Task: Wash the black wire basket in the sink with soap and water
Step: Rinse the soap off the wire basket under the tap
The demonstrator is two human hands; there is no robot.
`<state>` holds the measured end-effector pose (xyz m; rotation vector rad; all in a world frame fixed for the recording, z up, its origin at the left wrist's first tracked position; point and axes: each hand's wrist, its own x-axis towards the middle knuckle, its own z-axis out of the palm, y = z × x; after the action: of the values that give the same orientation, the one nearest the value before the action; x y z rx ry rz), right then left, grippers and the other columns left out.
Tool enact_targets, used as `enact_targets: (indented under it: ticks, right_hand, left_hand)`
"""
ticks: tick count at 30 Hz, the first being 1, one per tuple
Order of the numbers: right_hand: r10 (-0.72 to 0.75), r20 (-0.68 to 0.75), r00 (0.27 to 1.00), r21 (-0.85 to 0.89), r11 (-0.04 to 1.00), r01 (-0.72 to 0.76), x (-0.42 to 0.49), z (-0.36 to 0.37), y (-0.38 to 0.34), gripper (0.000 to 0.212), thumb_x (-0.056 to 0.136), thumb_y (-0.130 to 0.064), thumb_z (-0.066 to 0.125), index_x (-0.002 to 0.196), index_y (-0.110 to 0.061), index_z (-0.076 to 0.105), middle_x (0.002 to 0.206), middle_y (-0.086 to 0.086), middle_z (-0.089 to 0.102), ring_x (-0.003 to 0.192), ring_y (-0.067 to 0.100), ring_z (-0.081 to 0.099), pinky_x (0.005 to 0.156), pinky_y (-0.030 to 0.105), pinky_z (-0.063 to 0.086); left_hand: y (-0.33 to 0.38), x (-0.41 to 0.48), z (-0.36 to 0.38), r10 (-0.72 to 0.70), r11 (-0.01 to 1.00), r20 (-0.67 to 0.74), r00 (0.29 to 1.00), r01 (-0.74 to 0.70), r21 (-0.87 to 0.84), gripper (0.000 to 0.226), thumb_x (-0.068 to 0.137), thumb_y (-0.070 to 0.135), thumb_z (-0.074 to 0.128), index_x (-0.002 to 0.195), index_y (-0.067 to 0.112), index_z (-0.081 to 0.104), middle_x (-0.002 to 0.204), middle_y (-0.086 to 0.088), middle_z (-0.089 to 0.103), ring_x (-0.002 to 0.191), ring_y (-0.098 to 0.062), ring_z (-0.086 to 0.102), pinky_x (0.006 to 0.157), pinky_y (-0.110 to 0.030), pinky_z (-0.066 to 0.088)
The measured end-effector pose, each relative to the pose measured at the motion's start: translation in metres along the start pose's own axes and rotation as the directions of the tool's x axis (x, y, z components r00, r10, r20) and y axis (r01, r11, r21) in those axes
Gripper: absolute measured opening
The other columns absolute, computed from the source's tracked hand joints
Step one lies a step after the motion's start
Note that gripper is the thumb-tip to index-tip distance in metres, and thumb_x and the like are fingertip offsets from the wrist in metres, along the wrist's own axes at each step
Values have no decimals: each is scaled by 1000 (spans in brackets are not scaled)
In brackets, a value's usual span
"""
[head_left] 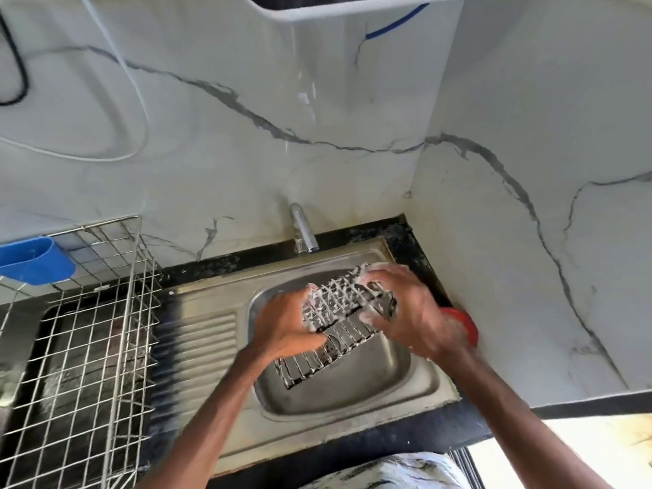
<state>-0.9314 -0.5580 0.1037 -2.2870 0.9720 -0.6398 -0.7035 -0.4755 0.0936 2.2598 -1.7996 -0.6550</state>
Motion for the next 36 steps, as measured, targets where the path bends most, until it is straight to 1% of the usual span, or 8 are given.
enact_targets:
  ticks: [3, 7, 16, 23, 26, 29, 32, 36]
  right_hand:
    - [-48, 304, 951, -154, 983, 99, 14, 19, -6, 89, 80, -58, 69, 153, -24, 34, 159, -1, 30, 144, 13, 25, 115, 33, 30]
    - [124, 565, 816, -234, 972, 14, 31, 42, 16, 129, 58, -81, 75, 159, -30, 13, 165, -2, 26, 150, 19, 26, 122, 51, 27]
    - [196, 464, 864, -253, 964, -82, 23, 92, 26, 120, 59, -65, 84, 153, -20, 25, 144, 3, 48, 129, 23, 51, 111, 36, 41]
    - [500, 373, 781, -118, 861, -495, 22, 88, 54, 117, 61, -57, 90, 152, -9, 36, 143, 6, 53, 114, 13, 53, 91, 17, 44]
    - [602, 355, 715, -61, 778, -625, 24, 89, 71, 113, 66, -48, 89, 155, -8, 32, 153, 11, 44, 118, 18, 58, 95, 14, 46]
    - [712, 318, 626, 13, 657, -754, 26, 92, 88, 102, 66, -37, 93, 147, -3, 42, 142, 16, 55, 109, 18, 62, 89, 30, 59]
    - [764, 305, 569, 73, 577, -814, 28, 92, 93, 77, 70, -27, 92, 132, -3, 54, 121, 9, 63, 92, 11, 66, 61, 15, 56]
    - [763, 335, 553, 192, 519, -833, 22, 99, 105, 108, 51, -30, 100, 139, 5, 48, 124, 19, 63, 76, 12, 71, 53, 17, 54]
  left_hand:
    - [-5, 8, -7, 164, 965, 103, 981, -181, 187, 97, 67, 43, 84, 150, 17, 44, 145, -4, 58, 129, -18, 54, 115, -35, 41]
    - [-5, 15, -17, 343, 846, 218, 914, -401, 351, 103, 75, 47, 81, 158, 11, 32, 154, -6, 47, 138, -20, 46, 124, -31, 22]
    - [-36, 47, -6, 550, 707, 178, 816, -569, 419, 104, 59, 62, 85, 139, 5, 50, 129, -8, 51, 117, -20, 47, 112, -33, 42]
    - [-69, 70, 10, 350, 877, -154, 924, -265, 400, 98, 59, 38, 95, 138, -4, 54, 139, -24, 56, 124, -36, 57, 108, -49, 49]
    - [-93, 91, 33, 218, 921, -71, 973, -181, 346, 90, 60, 20, 95, 135, -9, 56, 135, -27, 59, 119, -40, 63, 99, -52, 58]
    - [-105, 122, 49, 220, 910, 21, 975, -213, 356, 82, 90, 11, 70, 157, -8, 27, 163, -28, 30, 147, -41, 38, 121, -49, 36]
    - [-109, 160, 55, 267, 868, 66, 961, -270, 418, 70, 102, 7, 54, 161, -1, 19, 170, -21, 15, 148, -34, 36, 119, -47, 38]
    - [-111, 197, 64, 295, 797, 63, 953, -282, 535, 67, 102, 4, 54, 162, 8, 24, 171, -14, 12, 149, -29, 34, 117, -47, 39]
